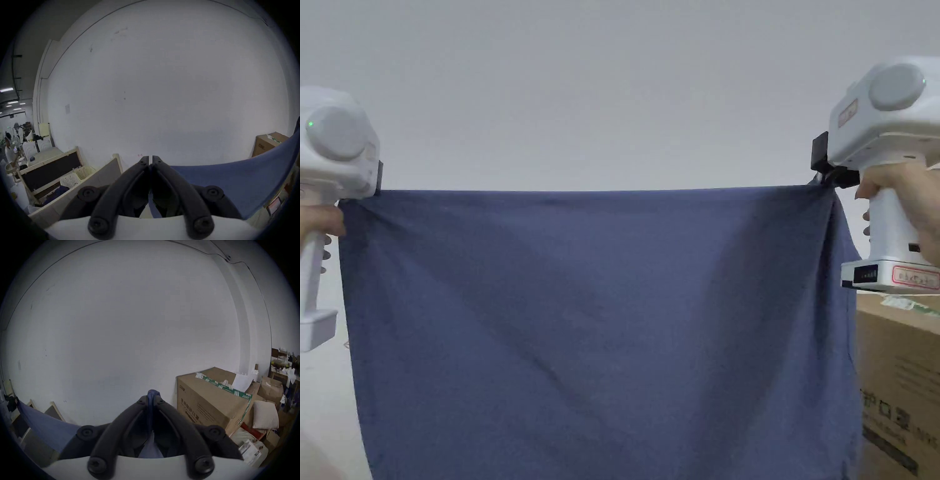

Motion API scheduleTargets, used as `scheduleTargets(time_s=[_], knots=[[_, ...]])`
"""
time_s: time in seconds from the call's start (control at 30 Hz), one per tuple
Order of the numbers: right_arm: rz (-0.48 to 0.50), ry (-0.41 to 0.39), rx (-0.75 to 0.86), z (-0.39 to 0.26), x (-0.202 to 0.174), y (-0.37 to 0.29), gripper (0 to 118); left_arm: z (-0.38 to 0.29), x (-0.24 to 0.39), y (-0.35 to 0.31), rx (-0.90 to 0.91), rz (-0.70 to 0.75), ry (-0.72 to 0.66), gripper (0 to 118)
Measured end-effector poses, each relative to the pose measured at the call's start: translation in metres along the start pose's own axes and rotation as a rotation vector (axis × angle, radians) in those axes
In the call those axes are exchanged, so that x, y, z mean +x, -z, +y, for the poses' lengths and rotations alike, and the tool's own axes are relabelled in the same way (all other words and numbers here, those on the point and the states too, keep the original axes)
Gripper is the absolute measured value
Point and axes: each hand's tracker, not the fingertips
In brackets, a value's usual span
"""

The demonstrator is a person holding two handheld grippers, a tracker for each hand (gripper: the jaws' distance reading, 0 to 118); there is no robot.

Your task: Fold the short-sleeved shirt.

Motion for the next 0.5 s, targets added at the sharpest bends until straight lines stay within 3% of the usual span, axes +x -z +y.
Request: scheduleTargets(time_s=[0.13, 0.27, 0.5], knots=[[0.008, -0.018, -0.043, -0.034, 0.000, 0.025, 5, -0.040, 0.009, 0.023, -0.076, 0.012, 0.059, 2], [-0.007, -0.039, -0.162, -0.091, 0.001, 0.066, 5, -0.109, 0.019, 0.056, -0.190, -0.011, 0.027, 2], [-0.076, -0.059, -0.443, -0.259, 0.012, 0.154, 5, -0.280, 0.072, 0.115, -0.406, 0.003, 0.112, 2]])
